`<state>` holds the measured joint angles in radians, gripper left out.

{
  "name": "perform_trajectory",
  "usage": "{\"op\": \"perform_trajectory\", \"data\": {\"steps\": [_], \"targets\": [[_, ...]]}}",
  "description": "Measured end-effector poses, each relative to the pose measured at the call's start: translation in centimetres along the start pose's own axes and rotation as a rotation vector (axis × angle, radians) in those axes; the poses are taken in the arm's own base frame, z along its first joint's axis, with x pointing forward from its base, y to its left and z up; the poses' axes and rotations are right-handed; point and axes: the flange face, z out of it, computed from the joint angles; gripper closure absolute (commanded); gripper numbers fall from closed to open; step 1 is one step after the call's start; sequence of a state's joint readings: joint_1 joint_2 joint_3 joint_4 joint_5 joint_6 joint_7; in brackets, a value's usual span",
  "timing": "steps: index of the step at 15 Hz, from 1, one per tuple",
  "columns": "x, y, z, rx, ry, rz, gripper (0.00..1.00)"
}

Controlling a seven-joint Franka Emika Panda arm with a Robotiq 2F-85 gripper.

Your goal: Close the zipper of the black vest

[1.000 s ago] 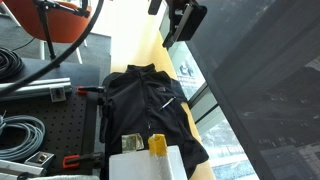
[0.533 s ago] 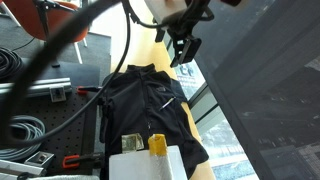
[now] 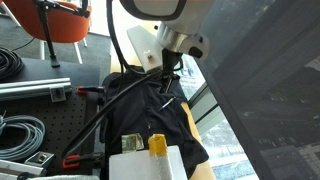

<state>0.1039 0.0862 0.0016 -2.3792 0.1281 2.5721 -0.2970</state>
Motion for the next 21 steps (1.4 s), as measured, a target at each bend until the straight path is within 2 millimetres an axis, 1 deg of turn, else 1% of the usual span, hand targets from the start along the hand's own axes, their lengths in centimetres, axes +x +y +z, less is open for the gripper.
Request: {"op": "perform_trajectory", "data": {"steps": [5,7,9,13,15,18,21], "targets": [[-0.3,2.4,6.5,-0.011,-0.038,0.081,0.0],[-0.4,2.9,8.8,-0.013,-0.045,0.099,0.0],[-0.3,2.9,10.8,-0.015,-0.044,0.101,0.0],[1.0,1.3,14.2,-0.024,-0.017,0.077,0.0],[1.7,0.9,15.7,-0.032,-0.009,0.068,0.0],[2.3,1.0,17.8,-0.044,-0.017,0.071,0.0],[2.6,1.8,19.4,-0.058,-0.026,0.081,0.0]]}}
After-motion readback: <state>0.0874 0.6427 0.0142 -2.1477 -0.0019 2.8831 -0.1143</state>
